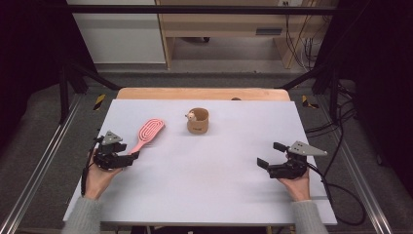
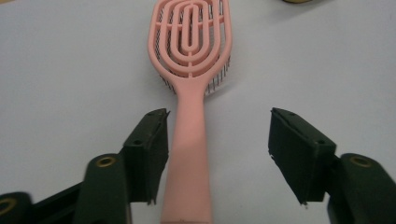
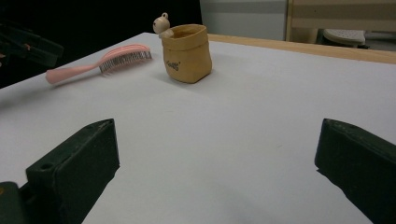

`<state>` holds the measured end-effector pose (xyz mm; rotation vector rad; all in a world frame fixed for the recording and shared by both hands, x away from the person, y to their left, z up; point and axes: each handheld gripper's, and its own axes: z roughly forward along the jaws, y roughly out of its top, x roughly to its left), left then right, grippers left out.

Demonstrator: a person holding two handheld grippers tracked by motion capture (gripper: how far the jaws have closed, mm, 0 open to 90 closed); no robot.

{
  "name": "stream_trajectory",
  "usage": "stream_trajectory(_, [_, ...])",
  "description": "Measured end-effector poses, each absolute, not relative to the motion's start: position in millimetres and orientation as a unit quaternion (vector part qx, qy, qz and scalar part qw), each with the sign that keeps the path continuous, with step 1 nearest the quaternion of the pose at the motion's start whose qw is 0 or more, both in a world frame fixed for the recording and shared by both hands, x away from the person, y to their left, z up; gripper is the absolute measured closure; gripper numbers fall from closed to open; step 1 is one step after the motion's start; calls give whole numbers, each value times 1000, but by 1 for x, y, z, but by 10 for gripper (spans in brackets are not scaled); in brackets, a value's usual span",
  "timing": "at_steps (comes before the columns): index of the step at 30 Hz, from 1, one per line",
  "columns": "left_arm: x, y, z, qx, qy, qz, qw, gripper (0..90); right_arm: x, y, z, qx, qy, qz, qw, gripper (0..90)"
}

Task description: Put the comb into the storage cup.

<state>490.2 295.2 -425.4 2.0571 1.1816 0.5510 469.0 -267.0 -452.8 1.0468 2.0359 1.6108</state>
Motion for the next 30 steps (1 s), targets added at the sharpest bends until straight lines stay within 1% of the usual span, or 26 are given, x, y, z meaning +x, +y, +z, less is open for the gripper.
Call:
stream_trajectory(1, [490,295,-425,791,456,212,348,286,469,-267,-453,368,717,567,170,3])
stream_trajectory(4, [490,295,-423,789,456,207,357,187,469,-267,-453,369,717,567,169,2])
stream_trajectory(9, [490,295,-420,782,460,210,364,66,469,-267,-453,369,717,567,168,2])
stream_trajectory(12, [489,295,-416,778,459,208,375,26,469,-267,-453,369,717,566,169,2])
stream_trajectory(15, [488,295,-412,777,455,211,380,8,469,-267,-453,370,717,566,168,2])
stream_trajectory(30, [493,287,-400,786,441,216,376,0,469,-267,-453,370,717,566,171,2])
